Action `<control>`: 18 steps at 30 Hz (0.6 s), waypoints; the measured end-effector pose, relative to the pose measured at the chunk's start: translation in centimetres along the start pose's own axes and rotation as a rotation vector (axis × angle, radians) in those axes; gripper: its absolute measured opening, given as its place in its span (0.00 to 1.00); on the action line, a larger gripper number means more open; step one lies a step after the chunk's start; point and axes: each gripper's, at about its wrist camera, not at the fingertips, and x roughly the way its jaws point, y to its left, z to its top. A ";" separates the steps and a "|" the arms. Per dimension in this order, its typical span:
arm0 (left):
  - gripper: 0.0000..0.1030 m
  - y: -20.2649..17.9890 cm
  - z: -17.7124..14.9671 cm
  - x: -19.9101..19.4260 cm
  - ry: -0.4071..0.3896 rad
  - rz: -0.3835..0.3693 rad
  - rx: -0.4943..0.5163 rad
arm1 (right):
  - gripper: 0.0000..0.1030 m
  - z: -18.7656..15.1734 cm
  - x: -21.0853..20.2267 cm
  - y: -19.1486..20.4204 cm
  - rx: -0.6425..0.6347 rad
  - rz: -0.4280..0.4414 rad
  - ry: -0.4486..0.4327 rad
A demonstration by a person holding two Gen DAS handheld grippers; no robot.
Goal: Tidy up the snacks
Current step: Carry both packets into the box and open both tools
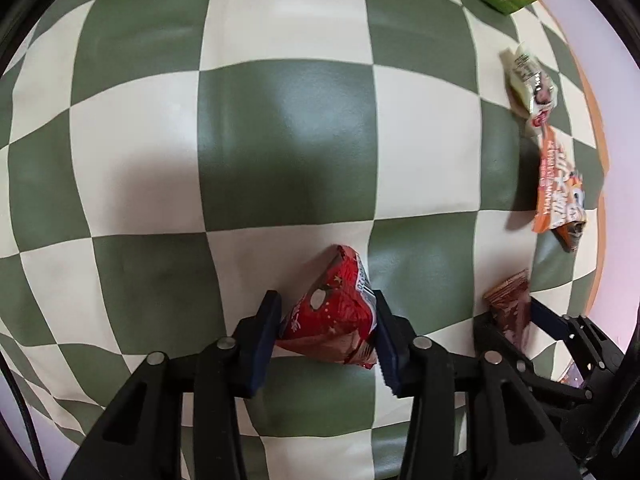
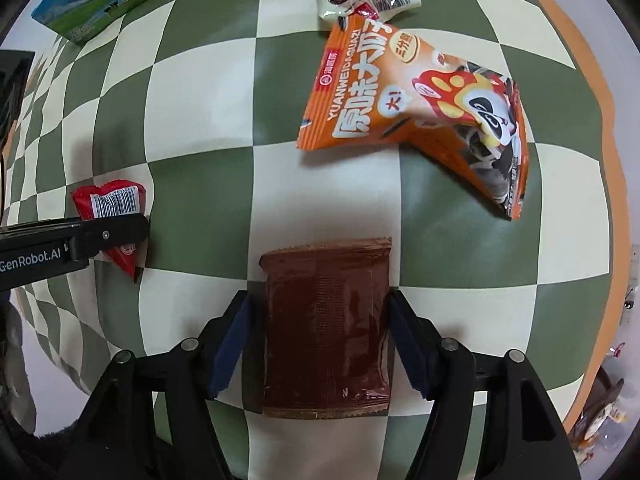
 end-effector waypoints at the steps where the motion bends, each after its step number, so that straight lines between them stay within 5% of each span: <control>1: 0.39 0.0 -0.1 -0.1 -0.003 -0.002 0.001 | 0.57 0.0 -0.2 -0.1 -0.003 -0.008 -0.009; 8: 0.38 -1.1 0.3 -3.3 -0.047 -0.036 0.021 | 0.56 1.7 -2.3 0.0 0.076 0.137 -0.051; 12: 0.38 -2.3 1.8 -7.8 -0.106 -0.107 0.023 | 0.56 3.2 -6.8 0.6 0.074 0.225 -0.126; 18: 0.38 -2.7 6.6 -17.2 -0.276 -0.178 0.038 | 0.57 9.9 -15.8 0.5 0.044 0.344 -0.288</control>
